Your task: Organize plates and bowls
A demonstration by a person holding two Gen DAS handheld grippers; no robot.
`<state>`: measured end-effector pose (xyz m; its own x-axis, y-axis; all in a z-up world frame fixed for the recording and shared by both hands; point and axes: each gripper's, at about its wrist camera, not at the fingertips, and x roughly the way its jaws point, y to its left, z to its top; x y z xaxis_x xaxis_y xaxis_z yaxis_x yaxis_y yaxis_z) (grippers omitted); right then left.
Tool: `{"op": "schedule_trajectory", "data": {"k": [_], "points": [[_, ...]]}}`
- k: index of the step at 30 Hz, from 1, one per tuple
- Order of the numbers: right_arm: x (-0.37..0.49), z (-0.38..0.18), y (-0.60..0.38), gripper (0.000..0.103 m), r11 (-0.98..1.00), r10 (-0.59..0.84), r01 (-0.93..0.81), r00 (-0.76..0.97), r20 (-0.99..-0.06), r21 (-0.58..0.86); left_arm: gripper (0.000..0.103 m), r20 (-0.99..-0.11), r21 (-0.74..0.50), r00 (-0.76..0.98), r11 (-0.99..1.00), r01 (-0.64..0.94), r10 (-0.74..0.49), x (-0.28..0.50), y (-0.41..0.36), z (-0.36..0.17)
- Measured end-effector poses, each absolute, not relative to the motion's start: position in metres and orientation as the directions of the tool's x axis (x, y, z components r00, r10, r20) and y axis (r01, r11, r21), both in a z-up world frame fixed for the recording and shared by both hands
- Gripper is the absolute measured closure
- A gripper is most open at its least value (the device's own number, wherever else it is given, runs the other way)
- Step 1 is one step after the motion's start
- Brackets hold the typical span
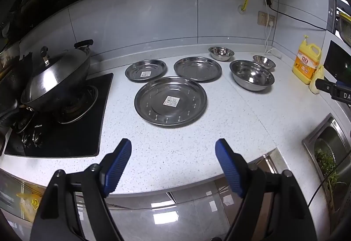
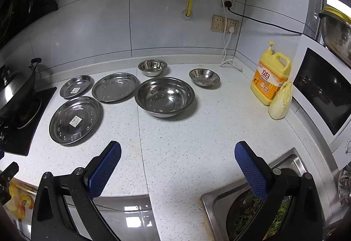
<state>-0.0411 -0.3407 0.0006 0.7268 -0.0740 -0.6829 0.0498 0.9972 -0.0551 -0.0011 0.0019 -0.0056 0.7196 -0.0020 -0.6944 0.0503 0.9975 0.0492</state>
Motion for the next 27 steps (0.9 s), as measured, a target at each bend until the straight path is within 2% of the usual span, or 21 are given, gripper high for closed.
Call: {"op": "schedule_trajectory", "data": {"k": [27], "points": [[-0.048,0.0,-0.324,0.001,0.996,-0.083,0.05,0.727,-0.682,-0.068,0.025,-0.703,0.034,0.711,0.999,0.037,-0.002,-0.006,0.014,-0.01]]}}
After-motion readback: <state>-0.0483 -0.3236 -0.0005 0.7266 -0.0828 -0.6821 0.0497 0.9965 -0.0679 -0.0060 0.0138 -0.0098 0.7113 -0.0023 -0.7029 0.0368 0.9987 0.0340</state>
